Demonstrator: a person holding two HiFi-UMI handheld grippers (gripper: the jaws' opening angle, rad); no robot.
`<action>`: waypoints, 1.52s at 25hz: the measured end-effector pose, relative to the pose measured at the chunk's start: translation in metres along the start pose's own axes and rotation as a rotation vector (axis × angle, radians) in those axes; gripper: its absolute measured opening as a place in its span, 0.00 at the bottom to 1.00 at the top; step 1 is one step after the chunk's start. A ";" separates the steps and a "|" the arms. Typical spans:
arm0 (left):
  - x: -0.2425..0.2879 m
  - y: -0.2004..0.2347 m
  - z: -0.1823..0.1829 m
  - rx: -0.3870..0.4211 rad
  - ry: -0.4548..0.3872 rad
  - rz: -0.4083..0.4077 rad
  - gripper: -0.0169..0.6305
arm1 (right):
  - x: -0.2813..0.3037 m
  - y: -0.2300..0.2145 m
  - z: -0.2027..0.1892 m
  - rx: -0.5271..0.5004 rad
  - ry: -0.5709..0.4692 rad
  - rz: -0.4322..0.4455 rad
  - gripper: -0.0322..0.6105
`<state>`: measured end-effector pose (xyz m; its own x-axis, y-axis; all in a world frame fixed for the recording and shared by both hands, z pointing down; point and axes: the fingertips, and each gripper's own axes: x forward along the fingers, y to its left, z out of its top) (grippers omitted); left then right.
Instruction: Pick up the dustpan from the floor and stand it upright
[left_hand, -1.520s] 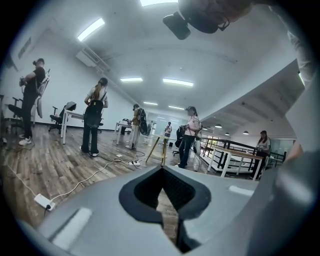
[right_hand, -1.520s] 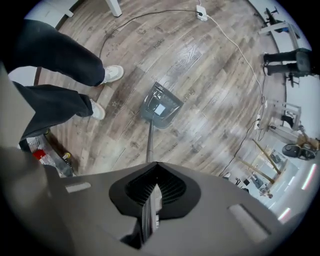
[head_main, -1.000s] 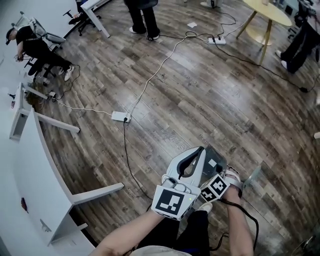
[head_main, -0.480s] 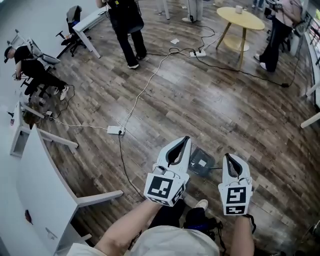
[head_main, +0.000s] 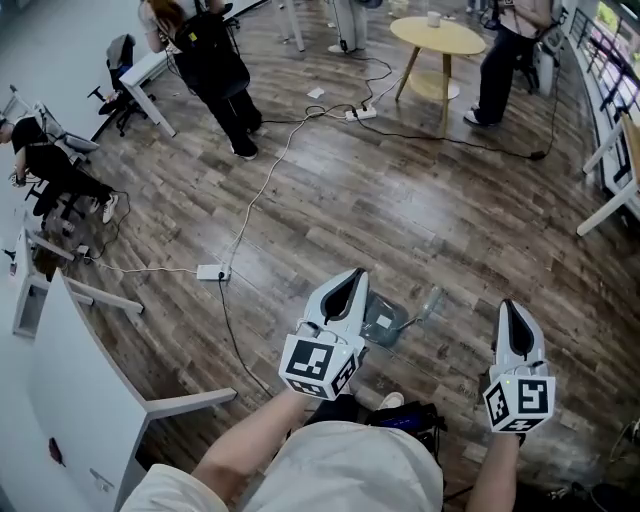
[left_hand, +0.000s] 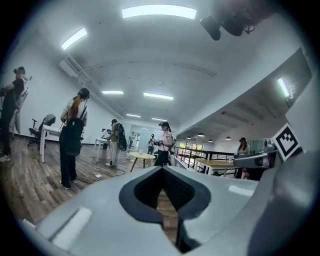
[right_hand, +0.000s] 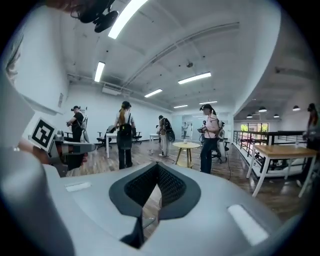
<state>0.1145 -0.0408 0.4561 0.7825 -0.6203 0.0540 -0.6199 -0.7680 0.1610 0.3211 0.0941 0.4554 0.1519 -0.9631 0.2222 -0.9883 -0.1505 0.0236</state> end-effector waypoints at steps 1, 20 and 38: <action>0.003 -0.004 0.000 0.002 -0.004 -0.004 0.03 | -0.005 -0.005 0.000 0.021 -0.018 -0.009 0.09; 0.000 -0.024 0.028 0.019 -0.080 0.007 0.03 | -0.006 0.010 0.016 0.080 -0.126 0.064 0.08; -0.011 -0.020 0.020 0.012 -0.075 0.024 0.03 | -0.006 0.025 0.014 0.060 -0.142 0.098 0.09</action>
<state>0.1177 -0.0218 0.4323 0.7613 -0.6482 -0.0160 -0.6393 -0.7545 0.1483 0.2960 0.0928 0.4408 0.0591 -0.9950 0.0802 -0.9967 -0.0632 -0.0500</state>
